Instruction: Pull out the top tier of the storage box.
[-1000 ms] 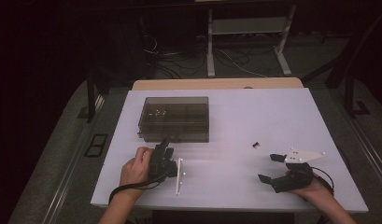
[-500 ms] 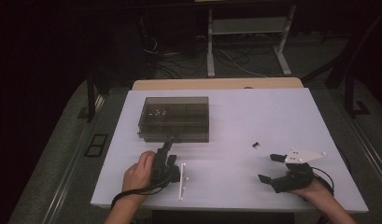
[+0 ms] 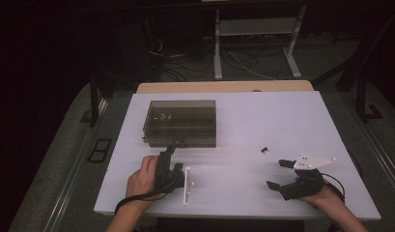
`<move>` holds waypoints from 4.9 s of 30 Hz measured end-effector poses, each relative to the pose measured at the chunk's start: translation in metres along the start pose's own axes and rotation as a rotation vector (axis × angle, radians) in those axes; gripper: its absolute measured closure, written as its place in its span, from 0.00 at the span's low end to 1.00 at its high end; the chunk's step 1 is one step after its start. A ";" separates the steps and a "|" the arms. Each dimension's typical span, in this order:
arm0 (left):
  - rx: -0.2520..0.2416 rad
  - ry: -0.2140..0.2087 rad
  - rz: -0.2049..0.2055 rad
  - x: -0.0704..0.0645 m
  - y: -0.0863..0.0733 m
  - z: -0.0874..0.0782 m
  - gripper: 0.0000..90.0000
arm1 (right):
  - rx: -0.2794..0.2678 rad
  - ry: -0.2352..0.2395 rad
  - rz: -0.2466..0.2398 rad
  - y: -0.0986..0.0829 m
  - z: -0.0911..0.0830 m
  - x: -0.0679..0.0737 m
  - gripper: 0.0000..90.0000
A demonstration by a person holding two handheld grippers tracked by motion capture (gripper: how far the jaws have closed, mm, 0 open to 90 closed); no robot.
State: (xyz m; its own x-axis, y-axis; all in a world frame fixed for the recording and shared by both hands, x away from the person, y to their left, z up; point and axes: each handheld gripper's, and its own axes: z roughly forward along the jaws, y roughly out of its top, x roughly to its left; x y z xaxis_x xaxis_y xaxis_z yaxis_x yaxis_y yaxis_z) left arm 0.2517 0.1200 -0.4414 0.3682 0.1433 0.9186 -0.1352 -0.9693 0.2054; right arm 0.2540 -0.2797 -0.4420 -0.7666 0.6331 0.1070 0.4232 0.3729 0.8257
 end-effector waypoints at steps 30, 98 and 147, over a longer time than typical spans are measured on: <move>-0.063 -0.109 -0.291 0.009 -0.005 0.004 0.02 | 0.004 -0.002 0.003 0.000 0.001 0.000 0.09; -0.199 -0.549 -1.049 0.037 -0.042 0.018 0.01 | 0.008 0.001 -0.003 0.000 0.002 0.000 0.09; -0.191 -0.629 -1.015 0.077 -0.039 0.017 0.99 | 0.008 0.001 0.000 0.000 0.003 0.000 0.09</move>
State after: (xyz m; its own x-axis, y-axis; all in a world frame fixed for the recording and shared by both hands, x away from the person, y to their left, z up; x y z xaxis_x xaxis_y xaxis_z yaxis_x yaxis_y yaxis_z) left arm 0.3013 0.1655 -0.3843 0.7617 0.6479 -0.0036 0.3607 -0.4194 0.8331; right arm 0.2556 -0.2783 -0.4436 -0.7673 0.6323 0.1075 0.4268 0.3783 0.8214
